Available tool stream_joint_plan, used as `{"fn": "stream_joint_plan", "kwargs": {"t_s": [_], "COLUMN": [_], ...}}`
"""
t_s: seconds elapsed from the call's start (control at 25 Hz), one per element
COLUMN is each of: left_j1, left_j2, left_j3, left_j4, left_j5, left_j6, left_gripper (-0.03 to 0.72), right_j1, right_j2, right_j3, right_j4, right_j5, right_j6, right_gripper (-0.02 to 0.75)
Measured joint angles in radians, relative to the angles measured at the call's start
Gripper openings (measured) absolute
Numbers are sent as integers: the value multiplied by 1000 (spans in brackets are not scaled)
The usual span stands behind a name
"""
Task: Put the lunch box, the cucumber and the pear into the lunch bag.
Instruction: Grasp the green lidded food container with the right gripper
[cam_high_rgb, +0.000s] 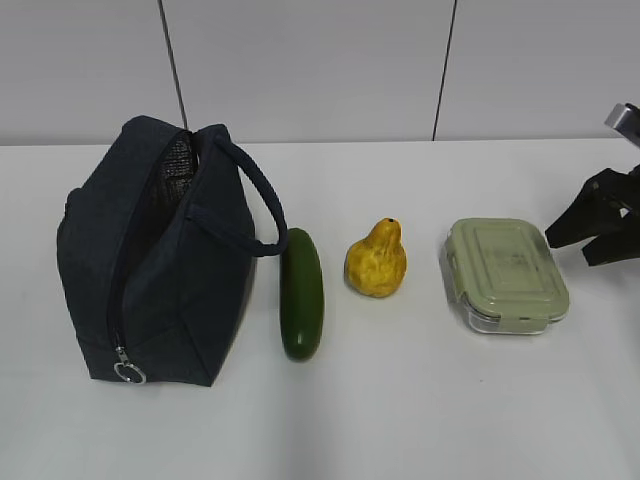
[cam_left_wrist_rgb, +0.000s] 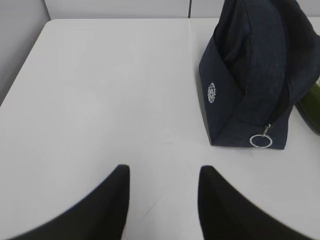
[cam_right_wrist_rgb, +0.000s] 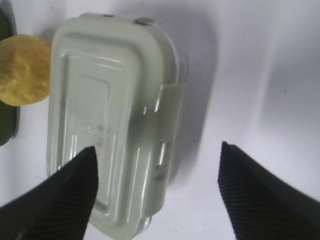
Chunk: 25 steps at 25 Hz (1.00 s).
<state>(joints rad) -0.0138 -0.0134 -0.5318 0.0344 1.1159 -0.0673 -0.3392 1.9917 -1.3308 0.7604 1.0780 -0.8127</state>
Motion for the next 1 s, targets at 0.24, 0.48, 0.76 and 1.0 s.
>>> {"fn": "stream_joint_plan", "kwargs": {"t_s": [0.24, 0.48, 0.76, 1.0], "left_j1": [0, 0, 0, 0], "left_j2": [0, 0, 0, 0], "left_j3": [0, 0, 0, 0], "left_j4": [0, 0, 0, 0], "left_j5": [0, 0, 0, 0], "left_j6": [0, 0, 0, 0], "left_gripper": [276, 276, 276, 276], "right_j1": [-9, -9, -9, -9], "right_j2": [94, 131, 140, 140], "right_j3": [-80, -147, -151, -151], "right_j4": [4, 9, 7, 37], "right_j5": [54, 101, 108, 110], "right_j6": [0, -20, -31, -31], "right_gripper": [584, 584, 585, 585]}}
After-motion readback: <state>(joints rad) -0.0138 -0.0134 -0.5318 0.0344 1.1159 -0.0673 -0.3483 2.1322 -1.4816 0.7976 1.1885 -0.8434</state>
